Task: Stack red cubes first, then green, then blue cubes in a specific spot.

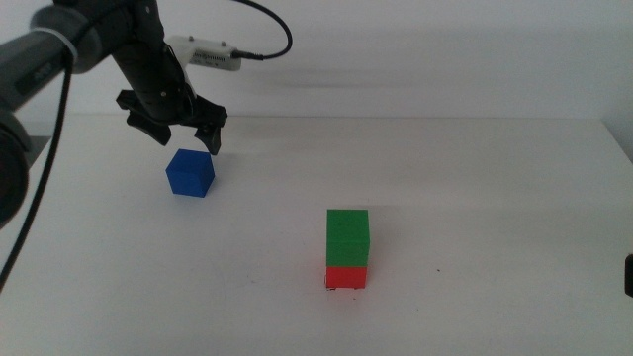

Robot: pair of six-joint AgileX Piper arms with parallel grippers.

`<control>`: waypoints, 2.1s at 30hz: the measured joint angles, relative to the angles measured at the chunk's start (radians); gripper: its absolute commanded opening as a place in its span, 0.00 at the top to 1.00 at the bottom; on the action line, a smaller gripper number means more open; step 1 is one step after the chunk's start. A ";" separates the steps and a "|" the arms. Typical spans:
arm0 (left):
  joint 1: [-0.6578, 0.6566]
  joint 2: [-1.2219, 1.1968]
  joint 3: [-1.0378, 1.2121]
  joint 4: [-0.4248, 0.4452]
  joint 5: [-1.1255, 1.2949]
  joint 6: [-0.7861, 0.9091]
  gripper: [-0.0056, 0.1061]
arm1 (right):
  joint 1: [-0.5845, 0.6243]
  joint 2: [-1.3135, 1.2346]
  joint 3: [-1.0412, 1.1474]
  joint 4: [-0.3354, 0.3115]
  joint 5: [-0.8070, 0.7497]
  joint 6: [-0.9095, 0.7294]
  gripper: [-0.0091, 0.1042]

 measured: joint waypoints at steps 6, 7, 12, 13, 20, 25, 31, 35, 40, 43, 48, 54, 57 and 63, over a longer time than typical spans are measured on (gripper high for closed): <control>0.006 0.052 -0.006 -0.015 0.012 -0.004 0.11 | 0.000 0.000 0.000 0.000 0.000 0.000 0.17; 0.011 0.060 -0.006 -0.020 0.012 -0.004 0.11 | 0.000 0.000 0.000 0.000 0.000 0.000 0.17; 0.019 0.094 -0.006 -0.019 0.006 -0.006 0.11 | 0.000 0.000 0.000 0.000 0.000 0.000 0.17; 0.019 0.102 -0.006 -0.019 0.000 -0.006 0.11 | 0.000 0.000 0.000 0.000 0.000 0.000 0.17; 0.019 0.128 -0.011 -0.017 -0.028 -0.010 0.28 | 0.000 0.000 0.000 0.000 0.000 0.000 0.17; 0.023 0.130 -0.015 -0.045 -0.048 -0.015 0.68 | 0.000 0.000 0.000 0.002 0.000 0.000 0.17; 0.026 0.069 0.014 -0.070 -0.011 -0.103 0.97 | 0.000 0.000 0.000 0.002 0.000 0.000 0.17; -0.029 -0.119 0.195 -0.008 -0.065 -0.224 0.97 | 0.000 0.000 0.000 0.002 0.000 0.000 0.17; -0.202 -0.413 0.445 0.083 -0.084 -0.548 0.97 | 0.000 0.000 0.000 0.002 0.000 0.000 0.17; -0.363 -0.514 0.472 0.192 -0.018 -0.739 0.97 | 0.000 0.000 0.000 0.004 0.000 0.000 0.17; -0.581 -0.507 0.373 0.275 0.047 -0.926 0.97 | 0.000 0.000 0.000 0.004 0.000 0.000 0.17; -0.659 -0.367 0.232 0.271 0.052 -0.977 0.97 | 0.000 0.000 0.000 0.004 0.000 0.000 0.17; -0.658 -0.301 0.189 0.260 0.052 -0.988 0.97 | 0.000 0.000 0.000 0.004 0.000 0.000 0.17; -0.658 -0.229 0.169 0.256 0.053 -1.017 0.97 | 0.000 0.000 0.000 0.004 0.000 0.000 0.17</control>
